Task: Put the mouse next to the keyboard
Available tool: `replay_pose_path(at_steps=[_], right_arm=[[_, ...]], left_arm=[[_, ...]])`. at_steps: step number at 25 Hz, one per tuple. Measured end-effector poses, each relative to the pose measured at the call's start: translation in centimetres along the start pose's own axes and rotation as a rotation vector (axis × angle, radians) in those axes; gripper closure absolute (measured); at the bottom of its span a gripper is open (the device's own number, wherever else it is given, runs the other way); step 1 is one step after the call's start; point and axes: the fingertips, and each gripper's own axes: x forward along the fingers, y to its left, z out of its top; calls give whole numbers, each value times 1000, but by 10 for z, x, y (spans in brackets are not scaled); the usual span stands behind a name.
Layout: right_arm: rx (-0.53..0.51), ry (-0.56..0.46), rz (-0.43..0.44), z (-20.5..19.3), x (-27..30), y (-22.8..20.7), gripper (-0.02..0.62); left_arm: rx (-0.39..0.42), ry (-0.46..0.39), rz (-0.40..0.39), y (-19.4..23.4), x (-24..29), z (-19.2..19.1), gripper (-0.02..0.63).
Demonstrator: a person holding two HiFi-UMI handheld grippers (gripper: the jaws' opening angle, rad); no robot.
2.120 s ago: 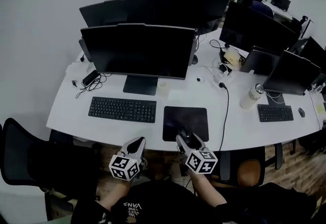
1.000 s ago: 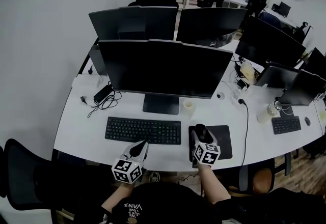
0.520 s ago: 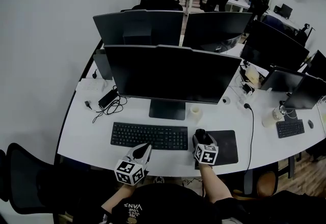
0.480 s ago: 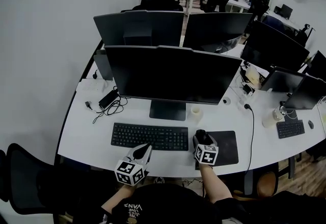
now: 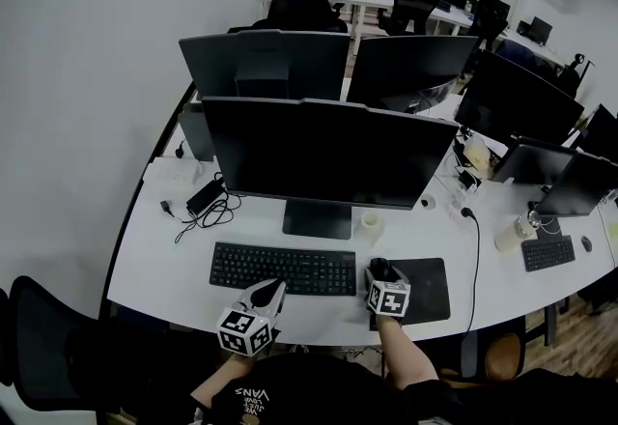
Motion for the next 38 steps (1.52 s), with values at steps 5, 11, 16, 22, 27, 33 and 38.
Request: replay_pose_path(at_steps=[5,11,16,22,27,33,38], right_arm=[[-18,54,-17,-11,0,-6,310],[-26,78,-13,-19,2,-7,310],[-39,104,-27,-19,3,-8,308],[-30,104,2,-17,1,-5,305],[-25,60,27,-6,-12,-3,299],[-16,0,75,8,-32,2,299],[-9,-62,133,24,-57,10,299]], left_arm=[[0,-3,2,-3,1,3,603],[-2,-1,24,-3,-5,-1,603],[1,-2,37,-7,-9,-2,603],[-1,-9,42,-13,-13,0,603],[-7,-10,48,-17,-16,1,603],[-7,-13,48,-27,-16,1,603],[-15,-10,46,-39,-14,-4,603]])
